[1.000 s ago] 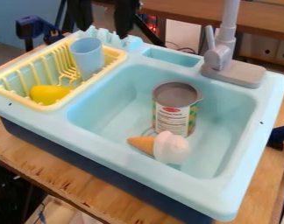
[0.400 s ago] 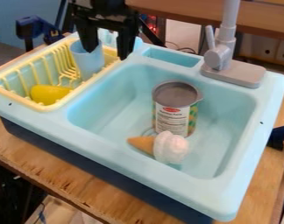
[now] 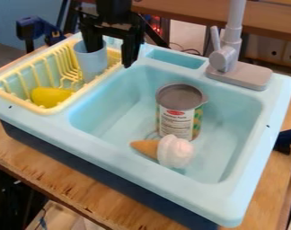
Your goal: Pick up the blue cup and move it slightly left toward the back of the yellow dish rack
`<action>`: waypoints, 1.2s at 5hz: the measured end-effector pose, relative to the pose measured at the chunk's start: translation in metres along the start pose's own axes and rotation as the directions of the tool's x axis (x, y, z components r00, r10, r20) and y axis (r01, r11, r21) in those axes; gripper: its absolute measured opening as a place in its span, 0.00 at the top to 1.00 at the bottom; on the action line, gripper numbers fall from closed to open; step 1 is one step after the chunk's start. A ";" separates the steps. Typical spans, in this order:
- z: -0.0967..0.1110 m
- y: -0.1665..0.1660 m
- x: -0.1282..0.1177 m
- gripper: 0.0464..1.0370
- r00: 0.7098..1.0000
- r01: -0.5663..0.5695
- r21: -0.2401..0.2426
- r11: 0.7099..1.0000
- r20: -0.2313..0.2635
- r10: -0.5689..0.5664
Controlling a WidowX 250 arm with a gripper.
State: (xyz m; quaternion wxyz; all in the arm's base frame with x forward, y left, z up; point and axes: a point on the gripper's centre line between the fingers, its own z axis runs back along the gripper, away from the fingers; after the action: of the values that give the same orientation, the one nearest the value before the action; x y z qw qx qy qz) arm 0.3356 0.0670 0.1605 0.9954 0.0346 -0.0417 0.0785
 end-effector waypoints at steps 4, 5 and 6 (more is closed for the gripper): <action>0.014 0.009 0.002 0.95 0.999 -0.037 -0.002 0.999 -0.008 0.037; 0.026 0.013 0.004 0.98 0.998 -0.064 0.025 0.998 0.001 0.064; 0.042 0.012 0.003 0.98 0.998 -0.065 0.009 0.998 0.025 0.064</action>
State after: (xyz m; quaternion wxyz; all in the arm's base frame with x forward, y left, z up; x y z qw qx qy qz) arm 0.3333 0.0763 0.2033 0.9916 0.0390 -0.0545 0.1103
